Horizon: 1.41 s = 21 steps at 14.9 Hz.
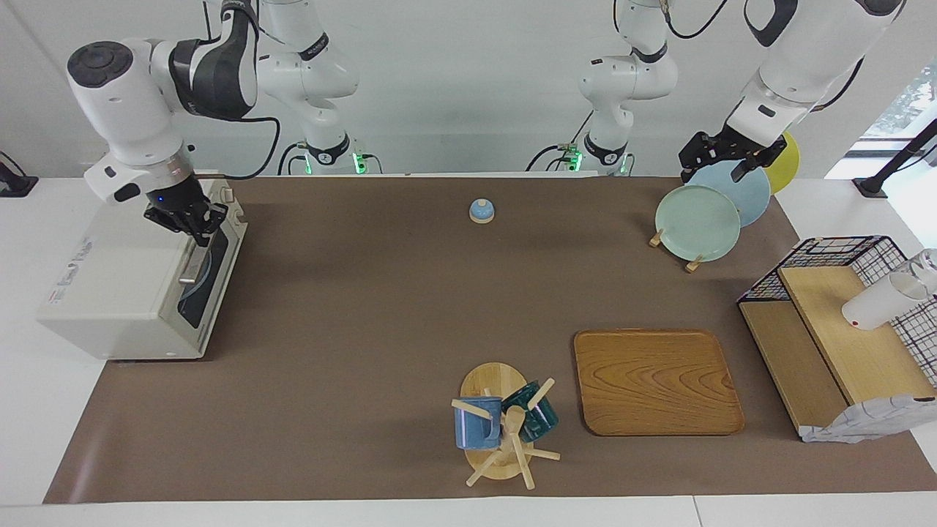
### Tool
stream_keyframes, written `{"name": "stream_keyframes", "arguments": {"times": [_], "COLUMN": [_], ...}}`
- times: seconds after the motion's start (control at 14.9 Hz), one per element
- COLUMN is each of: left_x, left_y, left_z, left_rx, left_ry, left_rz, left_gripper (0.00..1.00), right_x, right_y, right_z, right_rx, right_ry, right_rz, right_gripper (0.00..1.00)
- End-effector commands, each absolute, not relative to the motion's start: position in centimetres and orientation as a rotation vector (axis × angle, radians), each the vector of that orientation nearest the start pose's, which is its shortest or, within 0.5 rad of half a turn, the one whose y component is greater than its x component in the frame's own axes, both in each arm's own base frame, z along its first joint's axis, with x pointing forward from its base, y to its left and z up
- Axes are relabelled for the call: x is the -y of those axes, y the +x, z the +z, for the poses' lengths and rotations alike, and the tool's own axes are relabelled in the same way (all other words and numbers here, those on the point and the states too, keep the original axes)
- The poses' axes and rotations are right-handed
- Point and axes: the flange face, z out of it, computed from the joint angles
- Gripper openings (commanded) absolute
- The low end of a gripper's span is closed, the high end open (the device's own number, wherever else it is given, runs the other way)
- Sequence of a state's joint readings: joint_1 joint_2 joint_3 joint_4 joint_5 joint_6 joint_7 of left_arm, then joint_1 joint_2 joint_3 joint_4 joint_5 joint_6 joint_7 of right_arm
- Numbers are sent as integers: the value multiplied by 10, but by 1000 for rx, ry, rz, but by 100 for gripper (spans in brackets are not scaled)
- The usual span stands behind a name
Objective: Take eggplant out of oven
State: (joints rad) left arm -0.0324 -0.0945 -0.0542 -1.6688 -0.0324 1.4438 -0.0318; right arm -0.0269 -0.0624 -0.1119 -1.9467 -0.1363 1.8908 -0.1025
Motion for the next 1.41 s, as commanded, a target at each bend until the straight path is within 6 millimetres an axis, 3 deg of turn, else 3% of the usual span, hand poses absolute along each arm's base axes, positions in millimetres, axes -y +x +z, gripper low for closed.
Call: {"name": "stream_keyframes", "arguments": {"times": [0.0, 0.13, 0.74, 1.14, 1.34], "left_x": [46, 46, 46, 46, 46], "left_y": [504, 504, 504, 504, 504], "left_z": [624, 624, 624, 624, 624], "left_rx": [-73, -73, -73, -73, -73], "left_ry": [-3155, -3155, -3155, -3155, -3155], "left_rz": [199, 201, 201, 199, 199], "left_gripper": [100, 100, 100, 100, 100], "right_x": [97, 103, 96, 75, 47], "right_y": [525, 522, 514, 514, 520], "right_z": [492, 485, 455, 440, 408], "right_rx": [-8, -21, -24, -53, 16], "right_ry": [-3303, -3304, -3277, -3175, -3161], "right_rz": [10, 35, 81, 73, 37], "right_gripper": [0, 0, 0, 0, 0]}}
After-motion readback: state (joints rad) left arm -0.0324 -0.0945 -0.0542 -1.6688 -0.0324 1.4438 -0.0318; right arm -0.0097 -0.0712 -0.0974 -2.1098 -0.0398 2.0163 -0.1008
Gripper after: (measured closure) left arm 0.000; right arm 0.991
